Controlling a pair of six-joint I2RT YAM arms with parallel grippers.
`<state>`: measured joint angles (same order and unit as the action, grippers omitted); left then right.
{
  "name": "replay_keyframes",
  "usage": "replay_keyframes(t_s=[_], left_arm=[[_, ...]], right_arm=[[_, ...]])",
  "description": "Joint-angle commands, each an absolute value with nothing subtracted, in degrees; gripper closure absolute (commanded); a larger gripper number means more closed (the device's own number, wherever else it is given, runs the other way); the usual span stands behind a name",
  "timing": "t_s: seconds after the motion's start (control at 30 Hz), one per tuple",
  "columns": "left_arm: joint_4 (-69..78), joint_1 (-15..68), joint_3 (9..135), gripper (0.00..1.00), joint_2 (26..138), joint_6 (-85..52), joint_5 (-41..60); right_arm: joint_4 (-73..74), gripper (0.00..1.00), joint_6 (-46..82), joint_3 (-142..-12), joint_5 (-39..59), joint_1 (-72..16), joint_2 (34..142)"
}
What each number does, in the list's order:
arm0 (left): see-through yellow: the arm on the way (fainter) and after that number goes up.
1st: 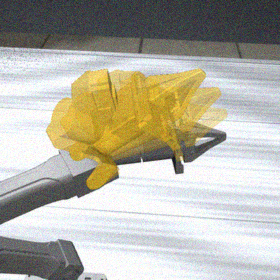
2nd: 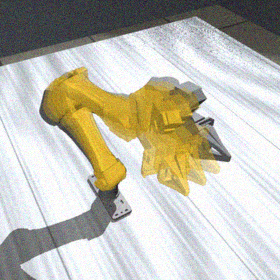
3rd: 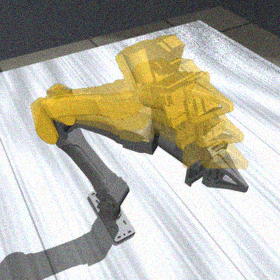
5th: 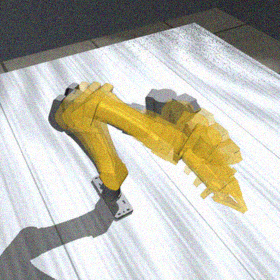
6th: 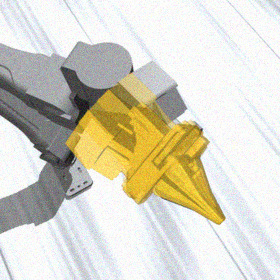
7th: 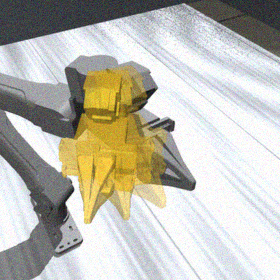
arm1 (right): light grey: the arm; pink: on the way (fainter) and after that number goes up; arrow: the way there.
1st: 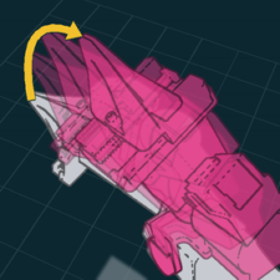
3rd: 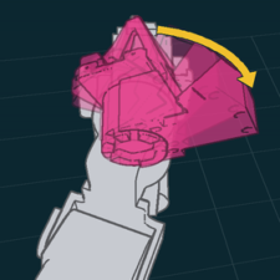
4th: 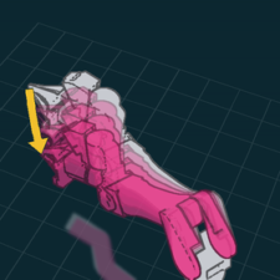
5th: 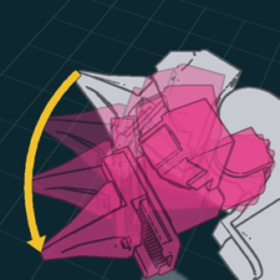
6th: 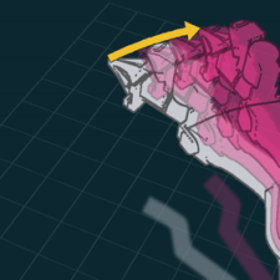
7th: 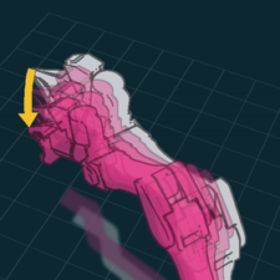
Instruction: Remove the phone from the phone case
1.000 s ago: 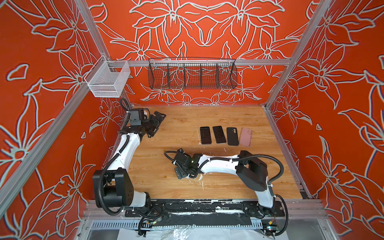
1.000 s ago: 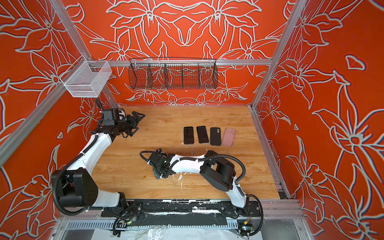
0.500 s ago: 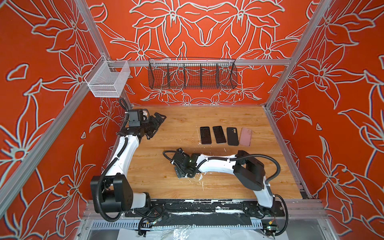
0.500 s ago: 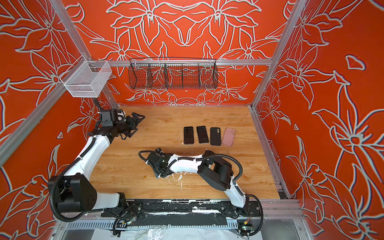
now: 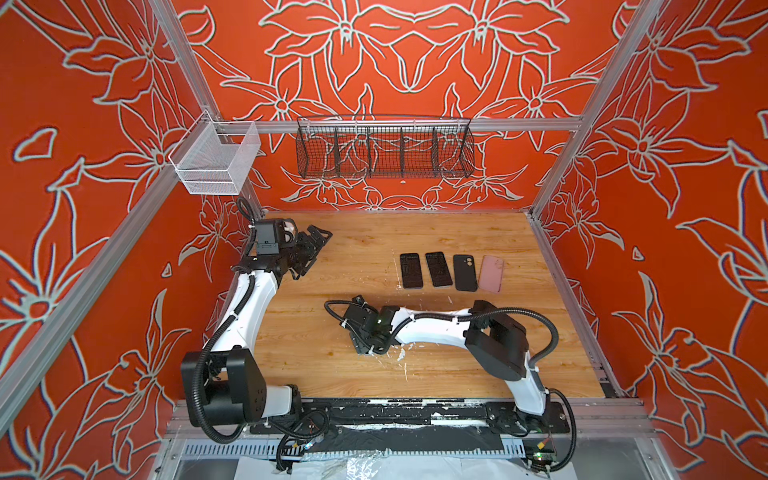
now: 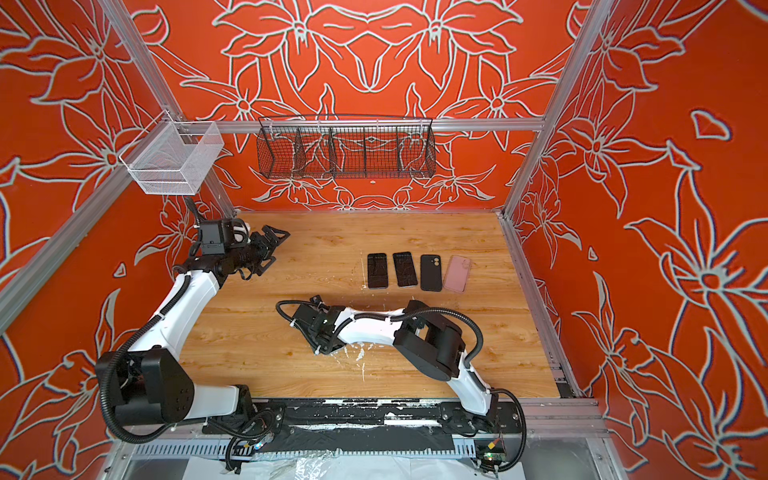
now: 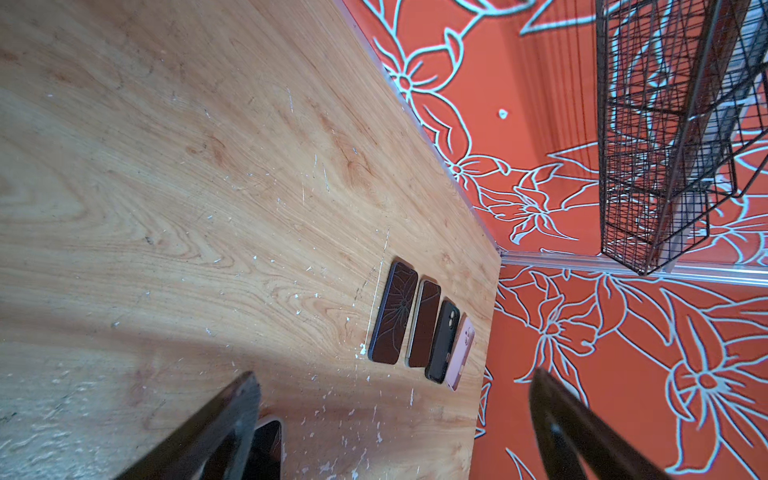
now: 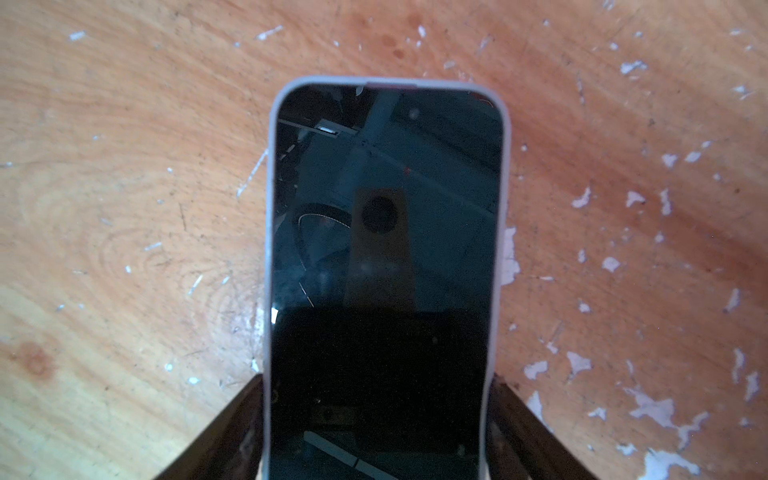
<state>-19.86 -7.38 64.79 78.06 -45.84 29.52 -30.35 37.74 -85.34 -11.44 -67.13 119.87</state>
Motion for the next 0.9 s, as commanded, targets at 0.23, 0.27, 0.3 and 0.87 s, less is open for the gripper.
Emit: replay_keyframes(t_s=[0.23,0.27,0.3,0.87], left_arm=[[-18.5,-7.8,63.6,0.02,76.6,-45.9,30.3],[-18.6,-7.7,63.5,0.02,76.6,-45.9,30.2],[-18.7,-7.7,63.2,0.02,76.5,-45.8,30.1],[-18.0,-7.7,48.0,0.02,67.1,-49.3,31.5]], right_arm=[[-33.4,0.30,33.3,-85.6,-11.8,-66.3,119.8],[-33.4,0.31,32.9,-85.5,-11.8,-66.3,119.6],[-33.4,0.31,32.5,-85.5,-11.9,-66.1,119.4],[-30.1,0.34,28.6,-82.5,-10.0,-62.6,115.6]])
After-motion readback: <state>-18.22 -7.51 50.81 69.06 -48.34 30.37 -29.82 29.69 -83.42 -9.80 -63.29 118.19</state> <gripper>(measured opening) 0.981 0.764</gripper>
